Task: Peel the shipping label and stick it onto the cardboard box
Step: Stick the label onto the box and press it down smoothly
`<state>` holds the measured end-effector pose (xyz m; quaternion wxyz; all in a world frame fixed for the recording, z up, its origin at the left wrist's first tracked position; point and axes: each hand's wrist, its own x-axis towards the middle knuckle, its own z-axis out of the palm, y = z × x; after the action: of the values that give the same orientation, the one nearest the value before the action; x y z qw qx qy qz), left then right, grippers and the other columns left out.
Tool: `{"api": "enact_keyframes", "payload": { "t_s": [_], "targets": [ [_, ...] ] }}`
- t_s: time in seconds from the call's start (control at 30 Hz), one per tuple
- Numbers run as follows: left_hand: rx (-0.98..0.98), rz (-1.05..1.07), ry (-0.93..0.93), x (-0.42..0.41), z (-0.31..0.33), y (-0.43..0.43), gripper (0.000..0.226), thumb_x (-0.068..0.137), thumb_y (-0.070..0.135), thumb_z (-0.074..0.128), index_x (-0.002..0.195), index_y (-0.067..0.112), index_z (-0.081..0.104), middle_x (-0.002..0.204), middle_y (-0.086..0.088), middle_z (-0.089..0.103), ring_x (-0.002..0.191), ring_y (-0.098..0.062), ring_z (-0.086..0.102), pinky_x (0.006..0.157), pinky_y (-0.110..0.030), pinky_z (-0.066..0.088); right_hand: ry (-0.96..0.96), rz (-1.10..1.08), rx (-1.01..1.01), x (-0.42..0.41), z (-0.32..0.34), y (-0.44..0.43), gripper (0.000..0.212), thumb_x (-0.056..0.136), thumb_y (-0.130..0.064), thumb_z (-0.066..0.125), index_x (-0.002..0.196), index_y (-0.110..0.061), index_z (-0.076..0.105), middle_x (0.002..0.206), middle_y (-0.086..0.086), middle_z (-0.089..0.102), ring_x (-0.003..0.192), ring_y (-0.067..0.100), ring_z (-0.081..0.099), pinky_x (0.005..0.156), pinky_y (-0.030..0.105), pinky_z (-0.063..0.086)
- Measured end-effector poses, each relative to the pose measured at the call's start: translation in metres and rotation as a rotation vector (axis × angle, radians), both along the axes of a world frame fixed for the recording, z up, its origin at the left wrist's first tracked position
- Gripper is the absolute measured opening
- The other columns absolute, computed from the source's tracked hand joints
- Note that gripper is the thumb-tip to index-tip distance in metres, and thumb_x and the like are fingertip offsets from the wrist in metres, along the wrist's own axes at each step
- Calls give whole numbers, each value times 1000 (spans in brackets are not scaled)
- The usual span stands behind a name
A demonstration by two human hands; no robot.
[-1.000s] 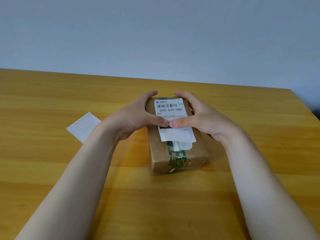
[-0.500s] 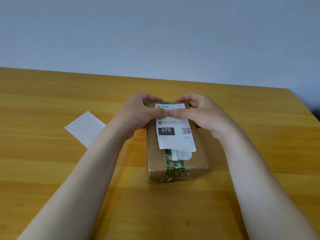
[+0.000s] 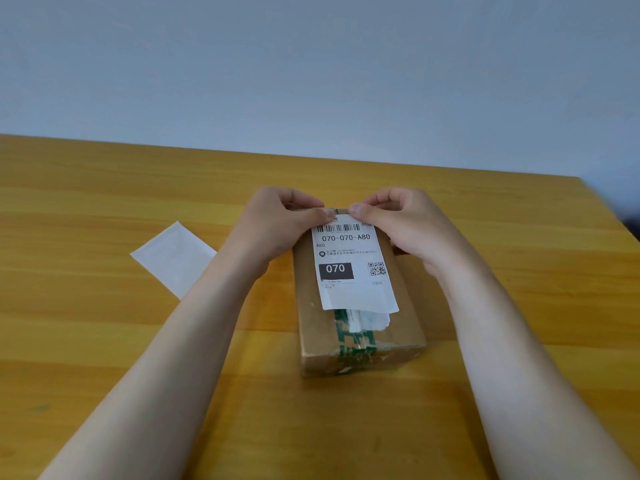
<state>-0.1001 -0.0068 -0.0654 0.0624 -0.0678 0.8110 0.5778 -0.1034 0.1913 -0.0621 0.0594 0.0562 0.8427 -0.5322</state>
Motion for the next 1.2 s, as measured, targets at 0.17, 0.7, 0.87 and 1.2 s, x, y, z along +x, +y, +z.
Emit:
{"api": "enact_keyframes", "payload": {
  "t_s": [0.17,0.7,0.87,1.2],
  "targets": [
    [29,34,28,-1,-2,-1,19,81,32,86,93,21,77,84,5,72,77,-9,66,66,-26,50,-60,60,113,6,13,3,47,89,-52,77,131,-36,64,119,-11,71,105,8,67,71,32,51],
    [-252,-353,-160,13,30,-10,78,55,56,84,128,39,61,111,8,74,103,-20,72,94,-55,58,-343,365,213,25,31,-2,113,69,-39,94,160,-48,26,125,-11,63,104,22,74,68,51,67],
    [-268,-382,-174,14,31,-12,90,49,53,91,132,38,58,113,4,73,98,-21,75,88,-56,61,-312,381,183,20,24,-1,98,65,-40,95,147,-47,43,126,-9,71,105,20,75,70,54,66],
    [-245,-360,-170,13,27,-13,84,53,48,92,130,34,62,103,2,79,91,-21,78,85,-56,62,-235,280,114,11,13,3,60,86,-47,83,139,-43,56,103,-8,81,90,18,79,55,37,60]
  ]
}}
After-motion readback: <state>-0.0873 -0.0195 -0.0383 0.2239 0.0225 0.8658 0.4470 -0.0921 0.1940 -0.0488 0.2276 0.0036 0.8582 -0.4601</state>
